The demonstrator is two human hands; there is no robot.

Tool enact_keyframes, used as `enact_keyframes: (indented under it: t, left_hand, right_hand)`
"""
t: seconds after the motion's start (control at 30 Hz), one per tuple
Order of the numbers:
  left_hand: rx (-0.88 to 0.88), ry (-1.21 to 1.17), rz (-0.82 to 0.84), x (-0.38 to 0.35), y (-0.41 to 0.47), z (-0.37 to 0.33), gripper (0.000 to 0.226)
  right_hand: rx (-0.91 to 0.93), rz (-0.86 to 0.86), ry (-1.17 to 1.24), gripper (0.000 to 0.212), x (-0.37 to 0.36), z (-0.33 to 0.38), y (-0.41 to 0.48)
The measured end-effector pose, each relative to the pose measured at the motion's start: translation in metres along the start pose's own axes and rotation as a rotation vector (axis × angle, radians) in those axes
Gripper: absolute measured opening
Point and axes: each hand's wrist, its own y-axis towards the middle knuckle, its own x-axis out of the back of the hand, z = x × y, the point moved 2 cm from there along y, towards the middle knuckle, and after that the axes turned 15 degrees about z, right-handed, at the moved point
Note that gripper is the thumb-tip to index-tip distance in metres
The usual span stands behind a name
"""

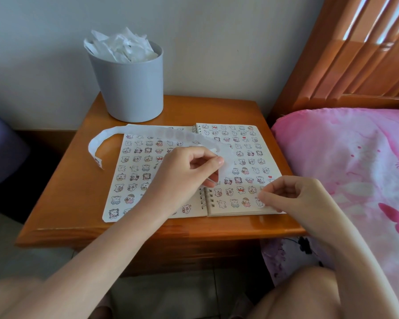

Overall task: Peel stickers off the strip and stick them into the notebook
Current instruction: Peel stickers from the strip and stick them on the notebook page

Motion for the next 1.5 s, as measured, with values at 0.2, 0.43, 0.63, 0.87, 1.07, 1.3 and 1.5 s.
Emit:
enact_keyframes:
  t: [0.2,0.43,0.63,0.87,1.07,1.3,1.5]
  left_hand:
    - [-0.002,-0.010,0.001,0.000,0.000,0.001,0.013]
    - [-0.005,-0.007,-0.002,0.000,0.000,0.000,0.013]
    - [-0.006,0.011,-0.006,0.000,0.000,0.000,0.013]
    - [0.006,-0.002,0.004,0.000,0.000,-0.001,0.015]
    - [0.017,-0.032,0.012,0.001,0.001,-0.001,0.014]
    - [-0.005,-0.193,0.045,0.000,-0.001,-0.008,0.014]
    - [-0.017,-0.251,0.051,0.000,-0.001,-0.009,0.019]
  right_hand:
    - [0.020,-0.048,-0.039,0.005,-0.004,-0.003,0.001]
    - [0.046,-0.045,-0.113,0.009,-0.004,-0.004,0.002]
    - [0.059,-0.051,-0.148,0.024,0.001,-0.007,0.003]
    - [0.051,-0.005,-0.130,0.018,0.002,-0.008,0.004]
    - [0.107,-0.071,-0.119,0.007,0.000,-0.008,0.004]
    - [0.379,-0.013,0.008,0.019,-0.022,0.027,0.011]
    - [0.433,-0.029,0.097,0.018,-0.028,0.031,0.018]
